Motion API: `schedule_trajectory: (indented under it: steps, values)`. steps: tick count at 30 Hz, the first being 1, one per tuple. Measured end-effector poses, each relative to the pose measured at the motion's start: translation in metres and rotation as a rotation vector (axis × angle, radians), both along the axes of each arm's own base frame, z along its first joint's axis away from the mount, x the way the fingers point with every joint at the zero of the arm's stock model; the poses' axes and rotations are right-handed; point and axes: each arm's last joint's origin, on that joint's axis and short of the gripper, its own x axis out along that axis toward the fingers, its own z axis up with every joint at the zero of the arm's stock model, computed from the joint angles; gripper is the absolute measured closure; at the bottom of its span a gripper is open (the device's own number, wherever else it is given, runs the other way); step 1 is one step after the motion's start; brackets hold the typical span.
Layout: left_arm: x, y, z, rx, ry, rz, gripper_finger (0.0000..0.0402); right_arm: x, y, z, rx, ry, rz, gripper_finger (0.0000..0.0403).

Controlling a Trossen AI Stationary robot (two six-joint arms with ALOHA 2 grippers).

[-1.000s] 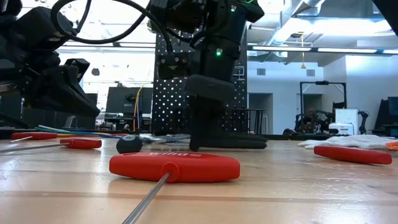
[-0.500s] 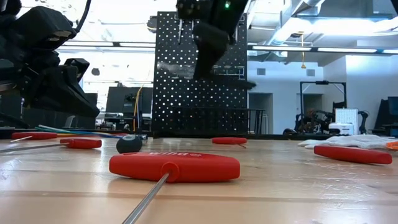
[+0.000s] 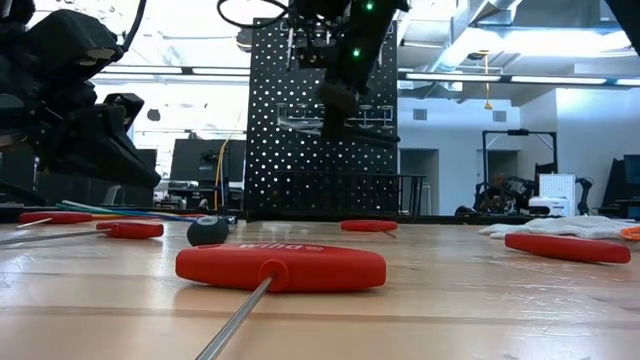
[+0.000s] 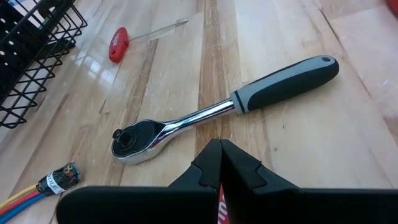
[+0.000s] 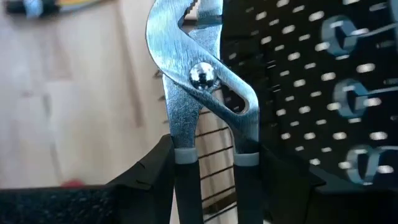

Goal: Hang tools onto peg board
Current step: Put the dark gray groove joint pliers into the black bin of the black pegboard

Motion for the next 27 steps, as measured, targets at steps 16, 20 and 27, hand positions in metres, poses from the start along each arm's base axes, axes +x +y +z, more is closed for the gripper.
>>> schedule_trajectory:
  steps: [16, 20, 27]
  values:
    - [0.000, 0.000, 0.000, -0.003, -0.005, 0.000, 0.0401, 0.012, -0.032, -0.034, -0.037, 0.071, -0.031, 0.0212]
    - [0.000, 0.000, 0.000, -0.003, -0.002, 0.001, 0.0401, 0.013, -0.042, -0.049, -0.042, 0.117, -0.058, 0.0211]
    - [0.000, 0.000, 0.000, -0.003, -0.002, 0.002, 0.0401, 0.012, -0.048, -0.050, -0.045, 0.101, -0.099, 0.0196]
